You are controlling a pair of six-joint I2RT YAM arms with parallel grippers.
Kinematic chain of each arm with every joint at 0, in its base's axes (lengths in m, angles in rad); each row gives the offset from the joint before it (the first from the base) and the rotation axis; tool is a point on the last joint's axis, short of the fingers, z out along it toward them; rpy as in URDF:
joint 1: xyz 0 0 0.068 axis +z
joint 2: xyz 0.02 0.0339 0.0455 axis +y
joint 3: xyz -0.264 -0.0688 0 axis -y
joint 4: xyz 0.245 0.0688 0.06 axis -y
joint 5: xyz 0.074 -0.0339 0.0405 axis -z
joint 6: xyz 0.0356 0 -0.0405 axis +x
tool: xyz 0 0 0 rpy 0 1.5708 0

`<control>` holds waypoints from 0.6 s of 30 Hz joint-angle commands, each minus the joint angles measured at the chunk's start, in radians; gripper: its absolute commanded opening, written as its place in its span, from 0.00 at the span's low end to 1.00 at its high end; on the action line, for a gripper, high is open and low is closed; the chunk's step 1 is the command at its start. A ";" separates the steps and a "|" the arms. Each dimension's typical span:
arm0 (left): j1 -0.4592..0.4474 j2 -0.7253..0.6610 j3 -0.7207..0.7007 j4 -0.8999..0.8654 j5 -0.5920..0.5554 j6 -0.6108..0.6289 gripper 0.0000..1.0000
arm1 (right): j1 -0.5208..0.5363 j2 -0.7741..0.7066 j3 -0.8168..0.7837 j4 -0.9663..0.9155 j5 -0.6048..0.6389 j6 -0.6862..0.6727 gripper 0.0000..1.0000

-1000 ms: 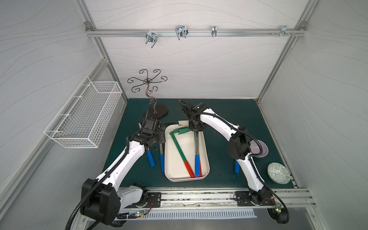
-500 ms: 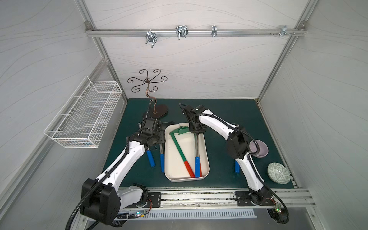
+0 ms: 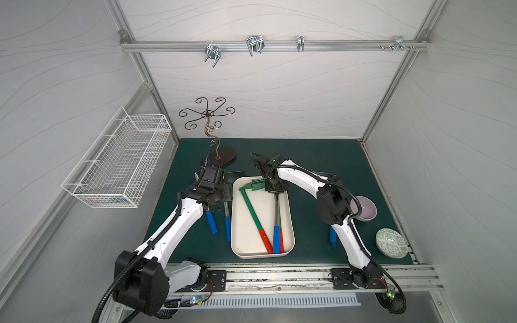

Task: Put the small hoe into the storage box
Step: Place the hoe in the storage box.

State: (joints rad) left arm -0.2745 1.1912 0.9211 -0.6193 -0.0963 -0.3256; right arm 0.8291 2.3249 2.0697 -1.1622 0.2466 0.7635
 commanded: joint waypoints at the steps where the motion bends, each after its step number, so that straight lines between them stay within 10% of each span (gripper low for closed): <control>1: 0.004 -0.017 0.005 0.023 -0.005 -0.001 0.65 | 0.005 -0.060 0.015 -0.076 -0.007 0.016 0.00; 18: 0.004 -0.021 0.004 0.023 -0.007 0.000 0.65 | 0.001 -0.004 0.059 -0.082 -0.023 0.035 0.16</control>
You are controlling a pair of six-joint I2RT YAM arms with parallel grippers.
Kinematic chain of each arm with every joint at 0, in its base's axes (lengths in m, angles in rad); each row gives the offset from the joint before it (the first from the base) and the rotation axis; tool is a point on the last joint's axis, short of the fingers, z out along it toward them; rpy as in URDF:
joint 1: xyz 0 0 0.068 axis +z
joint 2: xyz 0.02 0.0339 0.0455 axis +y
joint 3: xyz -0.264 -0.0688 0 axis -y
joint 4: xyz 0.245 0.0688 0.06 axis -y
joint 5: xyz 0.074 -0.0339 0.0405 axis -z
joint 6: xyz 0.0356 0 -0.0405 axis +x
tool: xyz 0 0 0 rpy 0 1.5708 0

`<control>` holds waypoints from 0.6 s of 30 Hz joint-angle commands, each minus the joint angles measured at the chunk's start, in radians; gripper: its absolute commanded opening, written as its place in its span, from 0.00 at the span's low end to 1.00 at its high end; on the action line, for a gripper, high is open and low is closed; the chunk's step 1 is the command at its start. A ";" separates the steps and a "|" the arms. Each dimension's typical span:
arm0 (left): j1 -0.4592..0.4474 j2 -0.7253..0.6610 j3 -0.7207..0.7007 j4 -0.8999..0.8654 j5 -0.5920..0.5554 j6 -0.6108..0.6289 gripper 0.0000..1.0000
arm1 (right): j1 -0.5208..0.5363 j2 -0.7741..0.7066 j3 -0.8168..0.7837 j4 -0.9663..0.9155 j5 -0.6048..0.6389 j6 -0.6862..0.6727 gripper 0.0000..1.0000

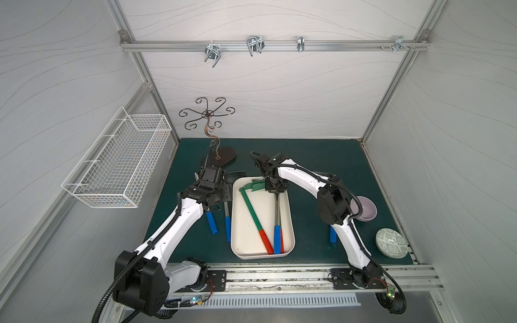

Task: Put the small hoe into the storage box
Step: Place the hoe in the storage box.

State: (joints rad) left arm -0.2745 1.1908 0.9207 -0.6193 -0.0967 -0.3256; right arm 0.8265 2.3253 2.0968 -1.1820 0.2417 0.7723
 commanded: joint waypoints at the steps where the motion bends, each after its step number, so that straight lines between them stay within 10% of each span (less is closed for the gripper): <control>1: 0.005 -0.020 0.004 0.022 -0.007 0.000 0.65 | 0.003 -0.004 0.032 -0.063 -0.017 0.025 0.19; 18: 0.005 -0.025 0.004 0.021 -0.008 0.000 0.65 | 0.002 -0.001 0.034 -0.063 -0.017 0.023 0.34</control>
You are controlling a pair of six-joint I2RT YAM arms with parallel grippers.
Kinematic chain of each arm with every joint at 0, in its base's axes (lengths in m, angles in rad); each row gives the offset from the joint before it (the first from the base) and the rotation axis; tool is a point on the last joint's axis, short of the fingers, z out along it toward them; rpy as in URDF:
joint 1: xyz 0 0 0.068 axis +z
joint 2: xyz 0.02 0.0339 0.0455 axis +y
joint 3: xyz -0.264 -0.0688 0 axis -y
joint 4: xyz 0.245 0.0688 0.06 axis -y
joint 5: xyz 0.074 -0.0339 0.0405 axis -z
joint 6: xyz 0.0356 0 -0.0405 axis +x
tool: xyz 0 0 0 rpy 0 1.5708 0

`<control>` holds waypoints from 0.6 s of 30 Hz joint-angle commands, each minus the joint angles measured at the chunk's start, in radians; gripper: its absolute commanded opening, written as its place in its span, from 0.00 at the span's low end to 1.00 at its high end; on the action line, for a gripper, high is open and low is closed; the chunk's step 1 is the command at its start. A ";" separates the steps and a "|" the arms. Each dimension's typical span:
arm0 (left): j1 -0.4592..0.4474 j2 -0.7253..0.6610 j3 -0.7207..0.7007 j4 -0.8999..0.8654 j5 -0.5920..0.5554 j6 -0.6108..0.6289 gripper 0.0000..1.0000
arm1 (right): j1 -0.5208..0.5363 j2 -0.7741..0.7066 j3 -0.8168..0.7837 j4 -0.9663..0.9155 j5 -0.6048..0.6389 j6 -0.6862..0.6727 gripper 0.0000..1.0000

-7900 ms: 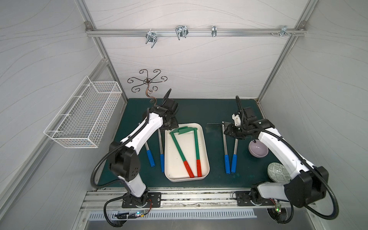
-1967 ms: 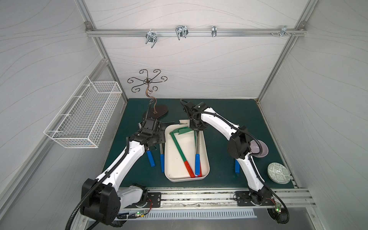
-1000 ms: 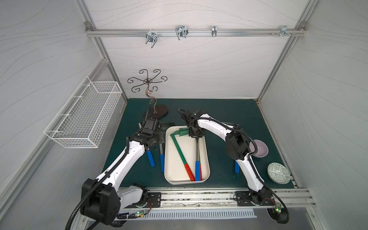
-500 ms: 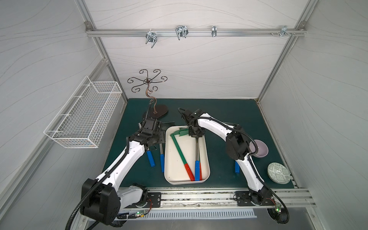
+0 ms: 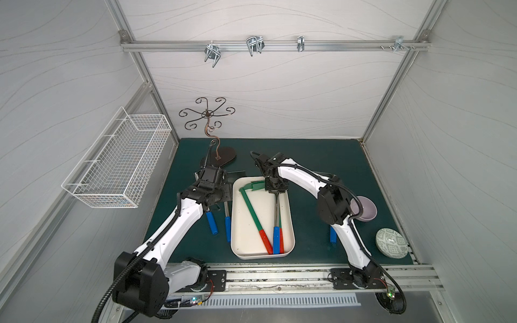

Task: Put the small hoe into the storage box
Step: Place the hoe in the storage box.

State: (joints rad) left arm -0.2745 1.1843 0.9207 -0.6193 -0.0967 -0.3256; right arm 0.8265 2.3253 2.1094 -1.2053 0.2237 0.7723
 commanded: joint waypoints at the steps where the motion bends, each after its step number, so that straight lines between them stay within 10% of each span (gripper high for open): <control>1: 0.004 -0.019 0.004 0.022 -0.008 0.000 0.65 | 0.002 -0.004 0.025 -0.041 0.002 0.022 0.35; 18: 0.004 -0.026 -0.006 0.020 -0.029 -0.003 0.69 | -0.030 -0.230 0.043 -0.079 0.105 -0.054 0.50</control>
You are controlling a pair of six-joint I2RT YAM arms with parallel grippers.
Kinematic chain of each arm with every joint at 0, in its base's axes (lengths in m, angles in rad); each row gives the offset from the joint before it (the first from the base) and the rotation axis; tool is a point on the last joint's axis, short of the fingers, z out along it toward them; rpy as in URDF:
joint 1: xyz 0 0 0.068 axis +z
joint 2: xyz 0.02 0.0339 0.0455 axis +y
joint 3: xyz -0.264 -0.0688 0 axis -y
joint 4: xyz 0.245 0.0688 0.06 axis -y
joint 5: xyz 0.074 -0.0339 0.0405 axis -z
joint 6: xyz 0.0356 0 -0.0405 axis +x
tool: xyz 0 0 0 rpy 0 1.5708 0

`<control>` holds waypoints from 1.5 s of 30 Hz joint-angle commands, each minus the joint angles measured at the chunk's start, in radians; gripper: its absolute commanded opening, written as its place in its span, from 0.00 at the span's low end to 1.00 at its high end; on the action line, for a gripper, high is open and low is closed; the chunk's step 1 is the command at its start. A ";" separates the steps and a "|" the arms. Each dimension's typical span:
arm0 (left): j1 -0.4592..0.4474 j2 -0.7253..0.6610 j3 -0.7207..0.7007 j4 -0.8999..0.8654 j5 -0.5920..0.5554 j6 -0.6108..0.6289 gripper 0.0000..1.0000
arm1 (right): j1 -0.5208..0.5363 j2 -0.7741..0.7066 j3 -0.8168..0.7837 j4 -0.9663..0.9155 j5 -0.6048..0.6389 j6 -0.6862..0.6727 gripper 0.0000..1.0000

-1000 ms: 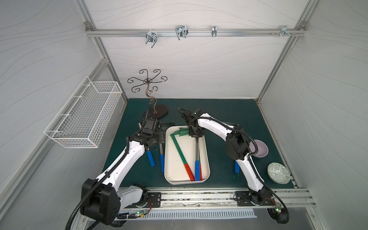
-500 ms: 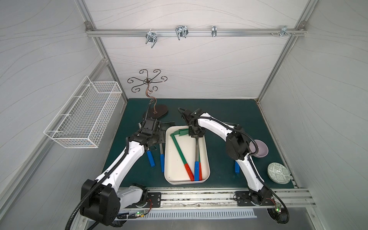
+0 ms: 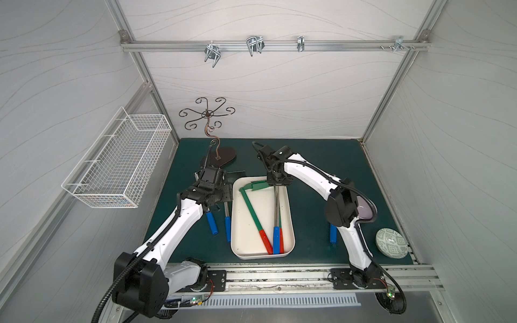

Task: Put the small hoe into the storage box
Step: Place the hoe in the storage box, then pick up the hoe from the center of the board.

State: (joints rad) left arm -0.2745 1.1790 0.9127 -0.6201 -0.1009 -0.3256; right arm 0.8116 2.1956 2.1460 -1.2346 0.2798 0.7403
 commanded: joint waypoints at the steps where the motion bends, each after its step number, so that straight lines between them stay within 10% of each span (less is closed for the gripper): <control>1: 0.004 -0.023 0.000 0.020 -0.029 -0.003 0.69 | -0.021 -0.132 -0.015 -0.043 0.056 -0.030 0.50; 16: 0.108 0.176 0.092 -0.042 -0.133 -0.086 0.64 | -0.189 -0.720 -0.697 0.366 0.067 -0.102 0.51; 30: 0.153 0.605 0.411 -0.053 -0.050 -0.019 0.66 | -0.296 -0.791 -0.839 0.419 -0.047 -0.138 0.51; 45: 0.152 0.795 0.394 0.016 0.005 -0.010 0.56 | -0.302 -0.785 -0.883 0.456 -0.091 -0.159 0.50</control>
State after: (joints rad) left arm -0.1207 1.9450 1.3048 -0.6239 -0.1146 -0.3447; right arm 0.5156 1.4193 1.2728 -0.7891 0.2005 0.5911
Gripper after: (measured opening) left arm 0.562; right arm 0.501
